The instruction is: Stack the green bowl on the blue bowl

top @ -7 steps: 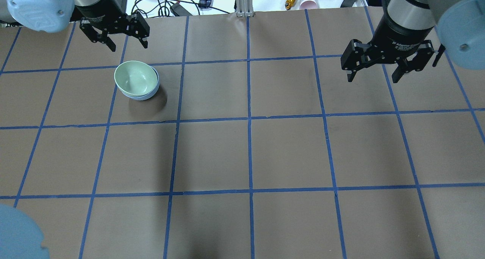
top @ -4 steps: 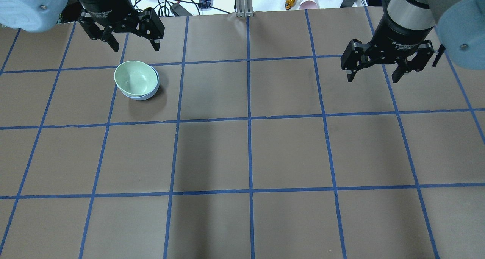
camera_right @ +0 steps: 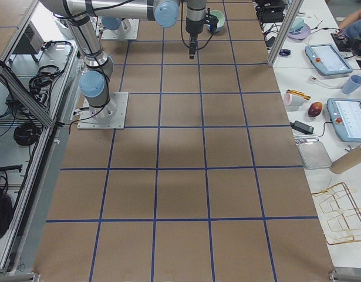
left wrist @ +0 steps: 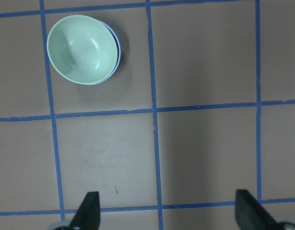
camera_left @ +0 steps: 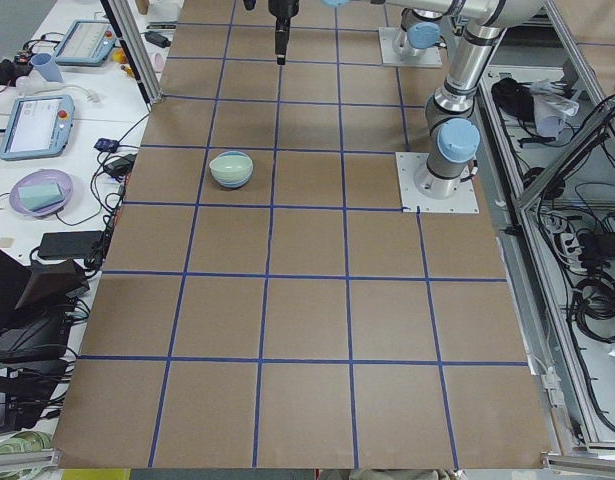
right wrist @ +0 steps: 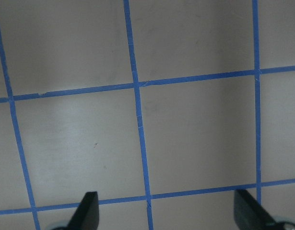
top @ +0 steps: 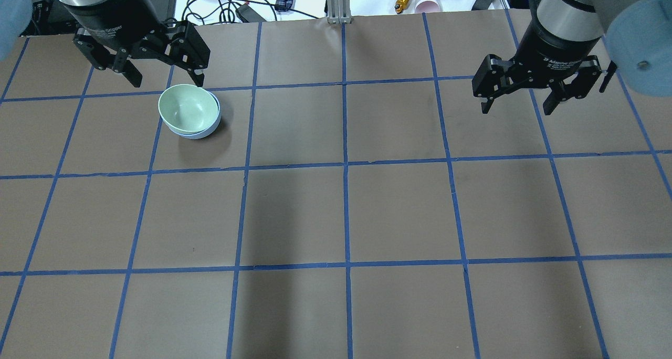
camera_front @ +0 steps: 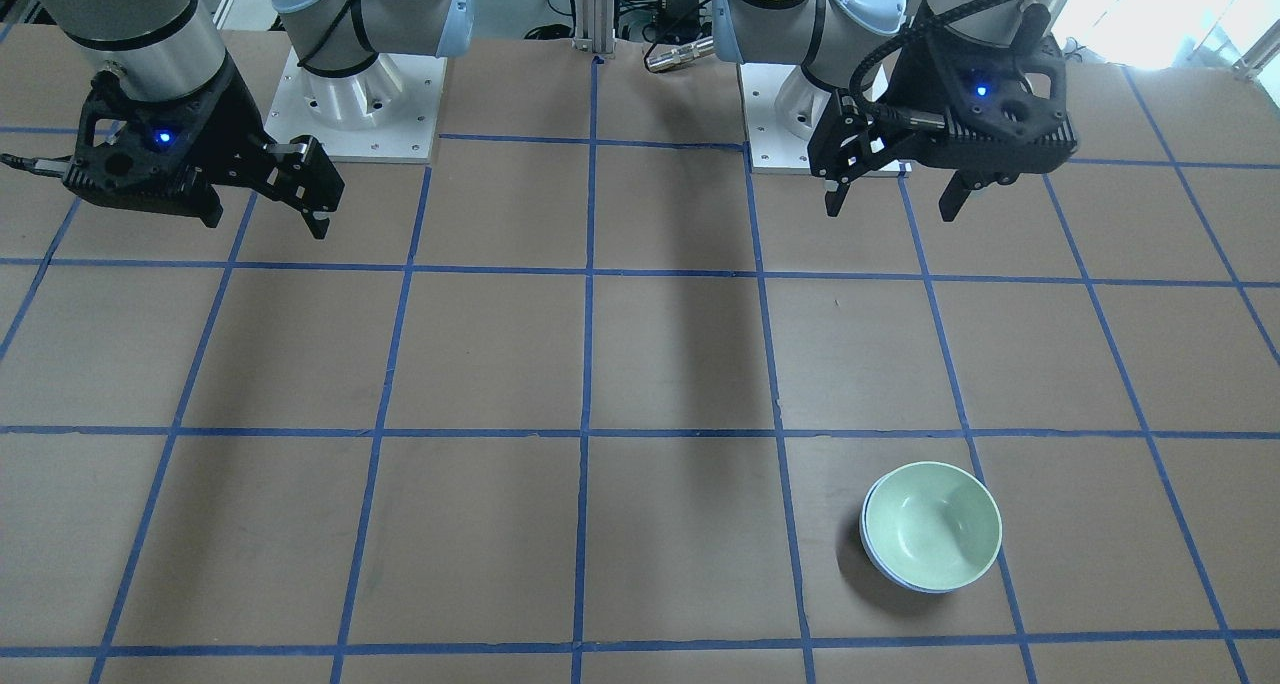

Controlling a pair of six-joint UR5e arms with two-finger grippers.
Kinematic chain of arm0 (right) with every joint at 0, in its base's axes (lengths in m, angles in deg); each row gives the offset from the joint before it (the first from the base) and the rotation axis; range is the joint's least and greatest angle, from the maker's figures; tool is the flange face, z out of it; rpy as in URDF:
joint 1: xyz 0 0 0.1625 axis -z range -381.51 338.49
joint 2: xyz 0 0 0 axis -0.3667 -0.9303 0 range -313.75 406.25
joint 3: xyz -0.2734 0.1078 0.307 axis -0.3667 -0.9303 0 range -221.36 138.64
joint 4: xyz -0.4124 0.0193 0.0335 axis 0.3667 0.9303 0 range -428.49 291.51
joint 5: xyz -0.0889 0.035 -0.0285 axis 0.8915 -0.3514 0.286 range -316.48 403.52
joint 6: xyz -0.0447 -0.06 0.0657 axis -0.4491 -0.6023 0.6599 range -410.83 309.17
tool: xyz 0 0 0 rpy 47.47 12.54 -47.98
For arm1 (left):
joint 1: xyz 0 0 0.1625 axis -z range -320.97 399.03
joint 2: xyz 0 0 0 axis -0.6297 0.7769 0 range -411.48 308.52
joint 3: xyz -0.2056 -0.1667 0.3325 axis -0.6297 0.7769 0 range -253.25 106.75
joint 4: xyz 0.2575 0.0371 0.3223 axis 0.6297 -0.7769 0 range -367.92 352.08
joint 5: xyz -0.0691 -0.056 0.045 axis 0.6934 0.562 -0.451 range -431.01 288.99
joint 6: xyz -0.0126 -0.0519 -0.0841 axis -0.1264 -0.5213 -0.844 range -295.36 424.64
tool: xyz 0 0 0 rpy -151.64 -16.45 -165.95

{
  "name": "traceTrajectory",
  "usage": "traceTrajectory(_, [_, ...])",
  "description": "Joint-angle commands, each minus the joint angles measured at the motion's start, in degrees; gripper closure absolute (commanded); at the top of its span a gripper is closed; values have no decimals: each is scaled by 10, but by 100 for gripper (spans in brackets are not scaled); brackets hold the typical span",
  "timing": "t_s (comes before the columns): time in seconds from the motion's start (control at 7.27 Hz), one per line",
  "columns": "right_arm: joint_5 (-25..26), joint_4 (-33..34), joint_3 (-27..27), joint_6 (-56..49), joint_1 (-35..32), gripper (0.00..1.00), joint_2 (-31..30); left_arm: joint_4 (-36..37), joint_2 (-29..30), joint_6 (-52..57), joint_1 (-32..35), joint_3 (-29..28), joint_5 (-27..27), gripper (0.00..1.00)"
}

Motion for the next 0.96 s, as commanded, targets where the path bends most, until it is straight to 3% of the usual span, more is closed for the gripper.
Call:
traceTrajectory(0.0, [0,0,0,0,0,0,0,4,-9,14,-9,11,1,0])
traceTrajectory(0.83, [0,0,0,0,0,0,0,39,-15,36,-14,32,3,0])
